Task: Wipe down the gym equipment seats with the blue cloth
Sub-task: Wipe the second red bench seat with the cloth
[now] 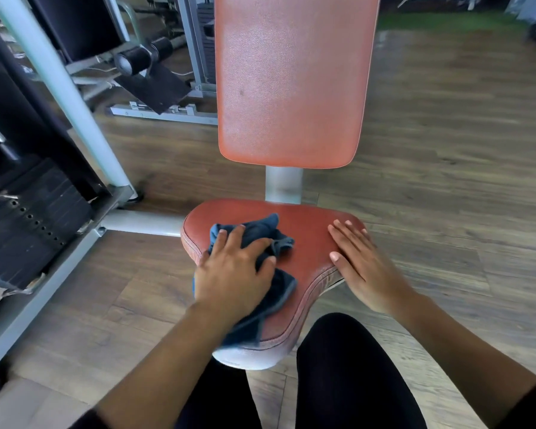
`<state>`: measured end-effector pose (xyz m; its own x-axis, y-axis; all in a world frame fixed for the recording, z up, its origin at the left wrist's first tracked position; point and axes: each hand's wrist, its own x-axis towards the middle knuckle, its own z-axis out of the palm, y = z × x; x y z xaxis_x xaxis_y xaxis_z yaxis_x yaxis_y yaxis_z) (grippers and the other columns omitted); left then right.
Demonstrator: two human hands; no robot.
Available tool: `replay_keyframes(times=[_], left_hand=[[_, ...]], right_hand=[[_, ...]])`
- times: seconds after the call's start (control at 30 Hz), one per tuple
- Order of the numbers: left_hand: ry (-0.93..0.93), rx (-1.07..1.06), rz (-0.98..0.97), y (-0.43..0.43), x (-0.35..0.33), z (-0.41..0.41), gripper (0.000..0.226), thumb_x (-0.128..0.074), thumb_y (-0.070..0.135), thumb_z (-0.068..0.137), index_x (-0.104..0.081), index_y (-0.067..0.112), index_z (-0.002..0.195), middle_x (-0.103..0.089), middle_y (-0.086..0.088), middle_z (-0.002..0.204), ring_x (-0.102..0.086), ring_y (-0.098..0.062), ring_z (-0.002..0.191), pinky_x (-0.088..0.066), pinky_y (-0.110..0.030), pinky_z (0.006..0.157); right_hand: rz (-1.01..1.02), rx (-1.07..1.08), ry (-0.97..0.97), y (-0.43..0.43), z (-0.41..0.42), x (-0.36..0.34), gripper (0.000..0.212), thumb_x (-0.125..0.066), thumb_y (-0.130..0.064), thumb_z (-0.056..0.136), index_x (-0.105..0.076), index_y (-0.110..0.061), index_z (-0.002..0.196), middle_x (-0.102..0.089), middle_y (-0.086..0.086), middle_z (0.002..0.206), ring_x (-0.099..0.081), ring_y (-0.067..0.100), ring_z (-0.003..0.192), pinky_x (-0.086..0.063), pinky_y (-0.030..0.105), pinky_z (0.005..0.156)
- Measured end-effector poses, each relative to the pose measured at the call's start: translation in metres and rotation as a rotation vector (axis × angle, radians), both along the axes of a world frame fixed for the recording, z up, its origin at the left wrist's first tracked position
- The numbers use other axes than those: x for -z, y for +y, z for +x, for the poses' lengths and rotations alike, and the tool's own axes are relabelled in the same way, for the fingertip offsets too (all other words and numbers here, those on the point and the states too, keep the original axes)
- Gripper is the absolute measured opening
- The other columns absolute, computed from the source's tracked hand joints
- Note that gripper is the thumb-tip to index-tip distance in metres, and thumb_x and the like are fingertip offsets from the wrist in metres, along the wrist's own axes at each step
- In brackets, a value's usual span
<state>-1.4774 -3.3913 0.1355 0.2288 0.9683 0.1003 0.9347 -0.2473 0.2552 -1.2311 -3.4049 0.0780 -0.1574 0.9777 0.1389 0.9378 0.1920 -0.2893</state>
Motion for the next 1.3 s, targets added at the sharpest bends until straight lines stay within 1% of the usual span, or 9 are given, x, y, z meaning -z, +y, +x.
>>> replay_keyframes(times=[0.1, 0.23, 0.43, 0.57, 0.67, 0.8, 0.9, 1.0, 1.3], left_hand=[[-0.023, -0.075, -0.138, 0.042, 0.004, -0.008, 0.043, -0.04, 0.053, 0.093, -0.043, 0.046, 0.135, -0.023, 0.004, 0.154, -0.015, -0.021, 0.143, -0.023, -0.048, 0.114], [0.045, -0.072, -0.171, 0.081, 0.014, -0.004, 0.044, -0.035, 0.055, 0.093, -0.035, 0.053, 0.137, -0.019, 0.007, 0.156, -0.01, -0.023, 0.145, -0.013, -0.049, 0.116], [0.14, 0.101, -0.182, 0.092, 0.011, 0.033, 0.039, -0.032, 0.059, 0.093, -0.034, 0.062, 0.132, -0.019, 0.008, 0.156, -0.015, -0.024, 0.143, -0.021, -0.051, 0.112], [0.138, 0.295, -0.151, 0.066, 0.006, 0.038, 0.038, -0.031, 0.062, 0.092, -0.035, 0.065, 0.129, -0.019, 0.011, 0.156, -0.016, -0.02, 0.144, -0.024, -0.049, 0.112], [0.056, 0.4, -0.091, 0.039, 0.005, 0.01, 0.054, -0.017, 0.071, 0.078, -0.042, 0.063, 0.126, -0.025, 0.016, 0.152, -0.023, -0.016, 0.141, -0.029, -0.043, 0.109], [0.001, 0.312, -0.107, 0.058, 0.006, -0.002, 0.057, -0.024, 0.073, 0.077, -0.051, 0.055, 0.124, -0.033, 0.017, 0.149, -0.031, -0.015, 0.137, -0.032, -0.04, 0.107], [0.094, 0.212, -0.138, 0.089, 0.011, 0.024, 0.039, -0.037, 0.059, 0.092, -0.045, 0.055, 0.13, -0.028, 0.012, 0.153, -0.023, -0.017, 0.14, -0.03, -0.043, 0.109], [0.154, 0.221, -0.143, 0.102, 0.017, 0.055, 0.039, -0.034, 0.057, 0.094, -0.036, 0.058, 0.133, -0.023, 0.01, 0.154, -0.018, -0.02, 0.142, -0.025, -0.049, 0.11], [0.017, 0.687, -0.071, 0.047, 0.006, 0.018, 0.053, -0.018, 0.066, 0.082, -0.046, 0.059, 0.126, -0.031, 0.013, 0.151, -0.028, -0.012, 0.137, -0.03, -0.041, 0.106]], right_hand=[[-0.007, 0.0, 0.008, 0.0, 0.0, -0.001, 0.074, -0.001, -0.059, 0.091, -0.011, -0.02, 0.153, -0.004, -0.007, 0.159, 0.008, 0.005, 0.146, 0.014, 0.02, 0.116], [-0.005, 0.02, 0.016, -0.001, 0.0, -0.002, 0.073, -0.003, -0.058, 0.091, -0.011, -0.02, 0.153, -0.004, -0.007, 0.159, 0.008, 0.006, 0.146, 0.014, 0.019, 0.115], [0.028, 0.064, 0.031, -0.003, -0.001, 0.001, 0.084, 0.003, -0.067, 0.089, -0.019, -0.015, 0.152, -0.013, -0.001, 0.159, -0.001, 0.011, 0.147, 0.003, 0.029, 0.12], [0.025, 0.087, 0.051, -0.005, -0.004, 0.0, 0.077, -0.007, -0.059, 0.091, -0.017, -0.014, 0.152, -0.01, 0.0, 0.159, 0.004, 0.006, 0.145, 0.01, 0.02, 0.117], [0.012, 0.105, 0.054, -0.007, -0.002, 0.002, 0.085, 0.001, -0.068, 0.088, -0.012, -0.015, 0.152, -0.005, -0.003, 0.159, 0.007, 0.005, 0.145, 0.011, 0.02, 0.116], [-0.029, 0.148, 0.06, -0.01, 0.005, 0.002, 0.082, -0.001, -0.065, 0.087, -0.008, -0.017, 0.153, -0.001, -0.003, 0.16, 0.006, 0.009, 0.147, 0.006, 0.027, 0.119], [-0.051, 0.176, 0.043, -0.014, 0.009, 0.001, 0.081, 0.001, -0.063, 0.087, -0.004, -0.016, 0.153, 0.001, -0.001, 0.16, 0.007, 0.009, 0.147, 0.007, 0.028, 0.119], [-0.061, 0.192, 0.026, -0.017, 0.01, 0.001, 0.083, 0.003, -0.064, 0.086, -0.001, -0.015, 0.152, 0.002, 0.0, 0.16, 0.008, 0.01, 0.147, 0.008, 0.027, 0.118], [-0.054, 0.205, -0.035, -0.023, 0.016, 0.005, 0.089, 0.009, -0.067, 0.086, -0.004, -0.011, 0.152, -0.005, 0.005, 0.16, 0.002, 0.014, 0.147, 0.006, 0.03, 0.119]])
